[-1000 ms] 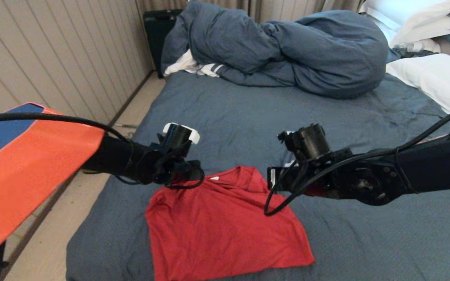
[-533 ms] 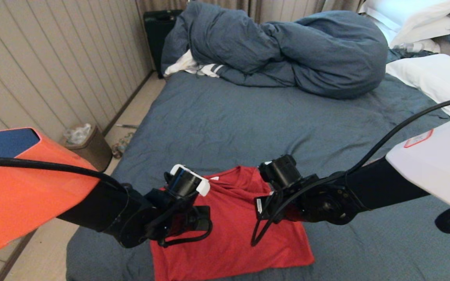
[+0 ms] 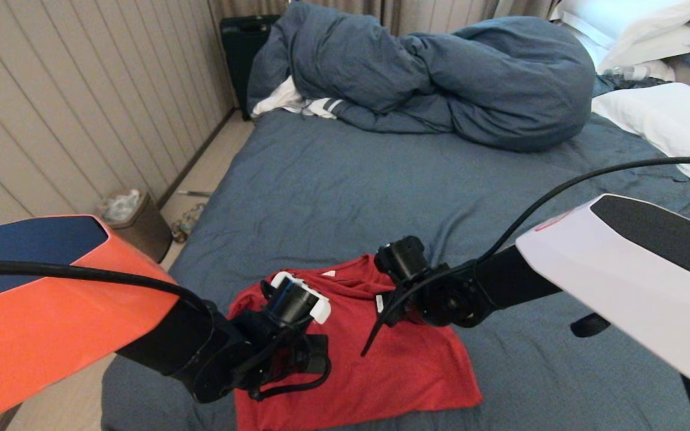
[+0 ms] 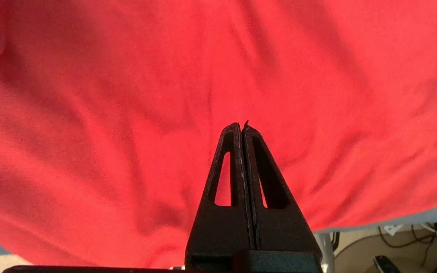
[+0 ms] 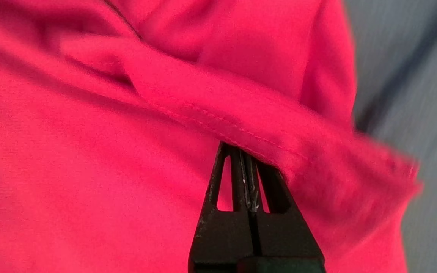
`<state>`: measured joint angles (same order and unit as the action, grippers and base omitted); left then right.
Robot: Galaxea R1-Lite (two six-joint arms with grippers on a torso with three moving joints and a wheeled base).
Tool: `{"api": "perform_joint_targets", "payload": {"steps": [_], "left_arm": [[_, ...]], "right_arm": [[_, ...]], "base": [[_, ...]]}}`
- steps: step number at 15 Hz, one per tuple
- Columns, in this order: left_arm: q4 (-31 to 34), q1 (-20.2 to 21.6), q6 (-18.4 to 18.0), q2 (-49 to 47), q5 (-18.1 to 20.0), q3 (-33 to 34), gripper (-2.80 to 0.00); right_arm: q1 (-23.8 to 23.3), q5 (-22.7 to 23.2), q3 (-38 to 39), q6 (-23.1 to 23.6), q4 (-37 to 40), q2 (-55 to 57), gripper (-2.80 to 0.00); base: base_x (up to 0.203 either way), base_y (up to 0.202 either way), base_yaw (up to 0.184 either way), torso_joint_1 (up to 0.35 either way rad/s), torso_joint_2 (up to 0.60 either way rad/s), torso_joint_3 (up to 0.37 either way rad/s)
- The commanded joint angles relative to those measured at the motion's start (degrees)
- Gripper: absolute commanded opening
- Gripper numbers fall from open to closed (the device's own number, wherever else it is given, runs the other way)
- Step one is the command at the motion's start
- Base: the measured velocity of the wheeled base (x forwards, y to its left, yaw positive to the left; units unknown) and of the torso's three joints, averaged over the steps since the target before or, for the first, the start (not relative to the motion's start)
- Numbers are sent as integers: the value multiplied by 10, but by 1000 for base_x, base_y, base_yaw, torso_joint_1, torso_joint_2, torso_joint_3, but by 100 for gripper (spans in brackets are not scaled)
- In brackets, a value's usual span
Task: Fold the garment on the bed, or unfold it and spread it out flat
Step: Fold the red T-shirt
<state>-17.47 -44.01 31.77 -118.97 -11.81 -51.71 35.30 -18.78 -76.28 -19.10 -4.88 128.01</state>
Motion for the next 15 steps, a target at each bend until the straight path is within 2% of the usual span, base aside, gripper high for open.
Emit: {"api": "perform_joint_targets", "payload": {"steps": [1,8,10,15], "left_arm": [[-1,-1,2,-6,-1,1,-280],[-4,0,2,-10,-1,1,-280],[-4,-1,3,-7,-1,3,-280],[-11,0,5,15,-12,5,-280]], "right_arm": [[-1,-12,-39,5,0,34,-280],[-20,-119,-197,38,-3,107,-280],[-35,-128,-218,38,-4,101,-280],[-39,-128,-205,37,-4,46,-280]], "base": [[0,0,0,0,0,0],[0,0,0,0,0,0],[0,0,0,0,0,0],[0,0,0,0,0,0]]}}
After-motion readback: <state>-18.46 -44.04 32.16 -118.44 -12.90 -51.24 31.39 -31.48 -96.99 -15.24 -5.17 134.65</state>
